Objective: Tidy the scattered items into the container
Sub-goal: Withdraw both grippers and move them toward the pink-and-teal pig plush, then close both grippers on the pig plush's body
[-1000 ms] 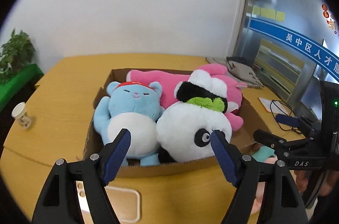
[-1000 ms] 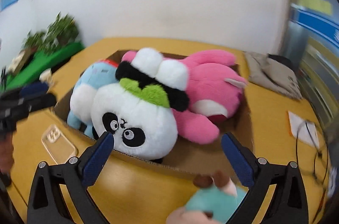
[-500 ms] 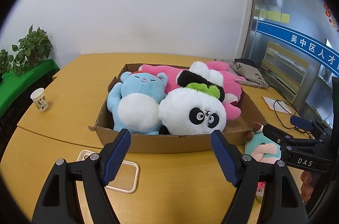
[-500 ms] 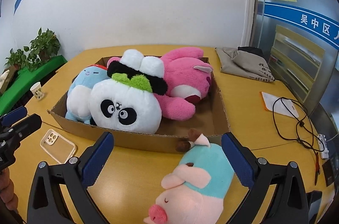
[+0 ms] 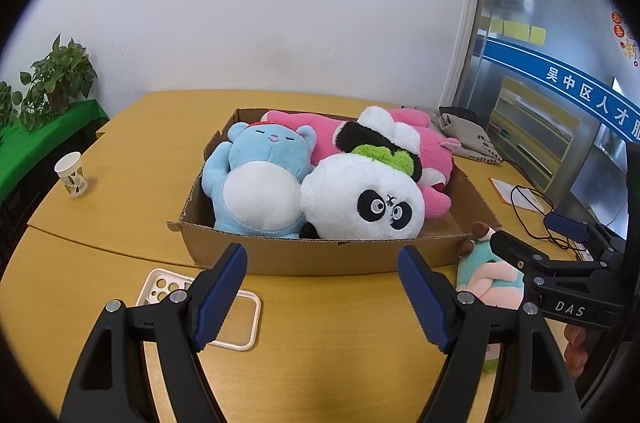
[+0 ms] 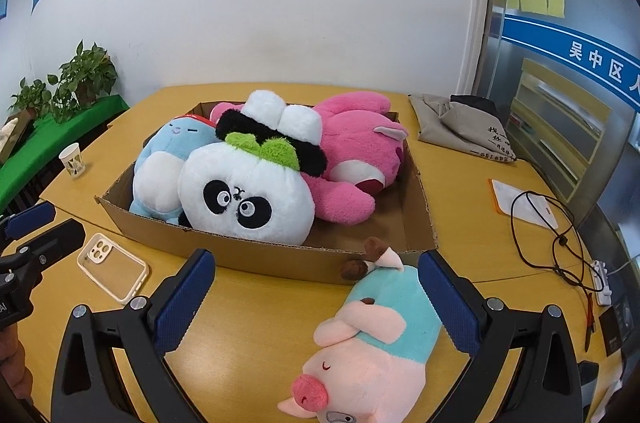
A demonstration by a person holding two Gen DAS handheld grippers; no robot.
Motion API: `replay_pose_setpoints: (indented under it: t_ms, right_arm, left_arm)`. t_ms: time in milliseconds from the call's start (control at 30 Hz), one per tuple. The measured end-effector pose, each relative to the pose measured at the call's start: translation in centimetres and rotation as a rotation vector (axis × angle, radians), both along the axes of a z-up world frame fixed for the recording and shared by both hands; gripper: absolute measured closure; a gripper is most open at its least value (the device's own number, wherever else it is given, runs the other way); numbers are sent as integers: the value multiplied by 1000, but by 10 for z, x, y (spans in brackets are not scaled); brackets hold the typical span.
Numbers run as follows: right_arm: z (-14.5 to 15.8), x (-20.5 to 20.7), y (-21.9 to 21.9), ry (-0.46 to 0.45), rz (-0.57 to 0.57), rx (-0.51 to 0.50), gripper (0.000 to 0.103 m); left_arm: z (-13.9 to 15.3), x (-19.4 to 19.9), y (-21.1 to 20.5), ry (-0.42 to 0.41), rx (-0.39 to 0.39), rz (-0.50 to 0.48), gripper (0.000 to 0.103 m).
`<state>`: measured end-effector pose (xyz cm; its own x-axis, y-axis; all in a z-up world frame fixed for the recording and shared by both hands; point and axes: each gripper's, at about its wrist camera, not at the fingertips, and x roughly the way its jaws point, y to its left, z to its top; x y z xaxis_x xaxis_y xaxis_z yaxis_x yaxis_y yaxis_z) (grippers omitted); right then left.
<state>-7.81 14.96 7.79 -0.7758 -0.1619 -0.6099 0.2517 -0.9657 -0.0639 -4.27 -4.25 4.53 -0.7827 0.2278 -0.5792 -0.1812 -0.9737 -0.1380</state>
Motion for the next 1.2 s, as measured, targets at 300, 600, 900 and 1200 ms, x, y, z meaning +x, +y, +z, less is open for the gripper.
replay_pose_setpoints:
  t_ms: [300, 600, 900, 1200]
  right_arm:
    - [-3, 1, 0, -4, 13, 10, 0]
    - [-11, -5, 21, -31, -9, -15, 0]
    - [-40, -17, 87, -146, -84, -117, 0]
    - [-101, -19, 88, -351, 31, -257, 1]
  left_arm:
    - [-4, -2, 5, -17, 6, -18, 25]
    - [-10, -7, 13, -44, -6, -28, 25]
    - [-28, -16, 25, -122, 11, -77, 25]
    - [-39, -19, 40, -165, 19, -126, 25]
